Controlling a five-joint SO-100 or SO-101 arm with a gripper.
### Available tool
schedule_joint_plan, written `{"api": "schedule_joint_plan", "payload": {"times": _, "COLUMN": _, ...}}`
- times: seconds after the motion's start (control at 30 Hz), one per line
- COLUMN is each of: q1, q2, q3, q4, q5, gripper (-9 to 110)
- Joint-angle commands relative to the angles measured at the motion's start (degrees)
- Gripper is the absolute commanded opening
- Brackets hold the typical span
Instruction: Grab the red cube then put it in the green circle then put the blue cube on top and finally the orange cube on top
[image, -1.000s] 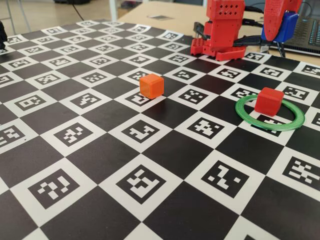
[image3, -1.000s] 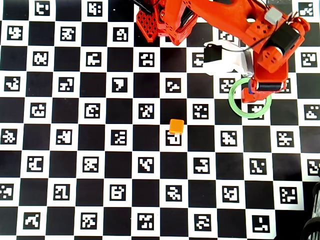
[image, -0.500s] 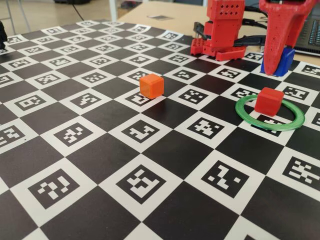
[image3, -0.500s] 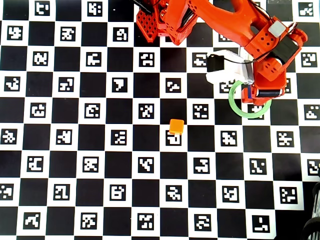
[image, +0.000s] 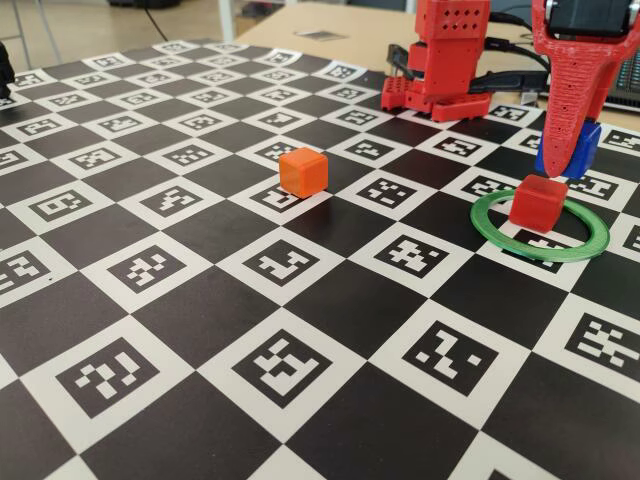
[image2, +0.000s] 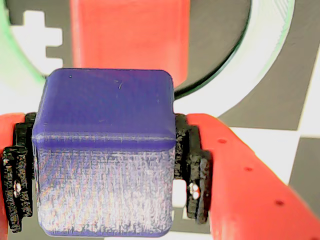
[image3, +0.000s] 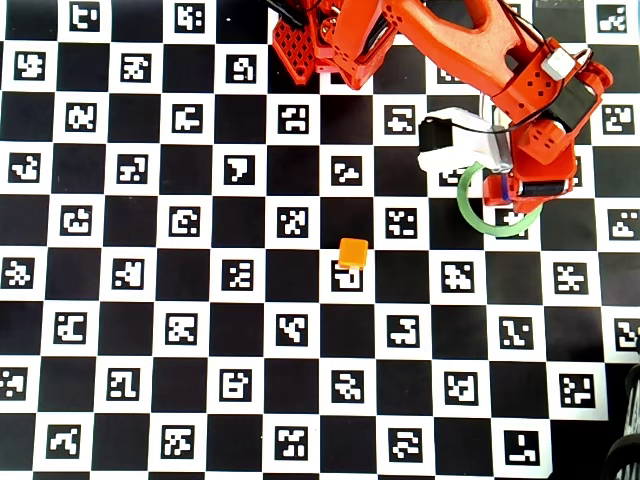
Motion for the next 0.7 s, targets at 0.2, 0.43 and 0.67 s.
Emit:
{"api": "schedule_joint_plan", "payload": {"times": 0.2, "q1": 0.26, "q2": 4.13, "q3": 1.93, "q4": -0.62, "q5": -0.79, "gripper": 2}}
{"api": "schedule_joint_plan", "payload": {"times": 0.43, "q1": 0.44, "q2": 4.31, "q3": 2.99, "q4": -1.49, "q5": -1.05, "gripper": 2}}
{"api": "schedule_joint_plan", "payload": {"times": 0.67, "q1": 0.44, "q2": 3.78, "q3": 3.52, "q4": -2.99, "q5": -0.97, "gripper": 2}}
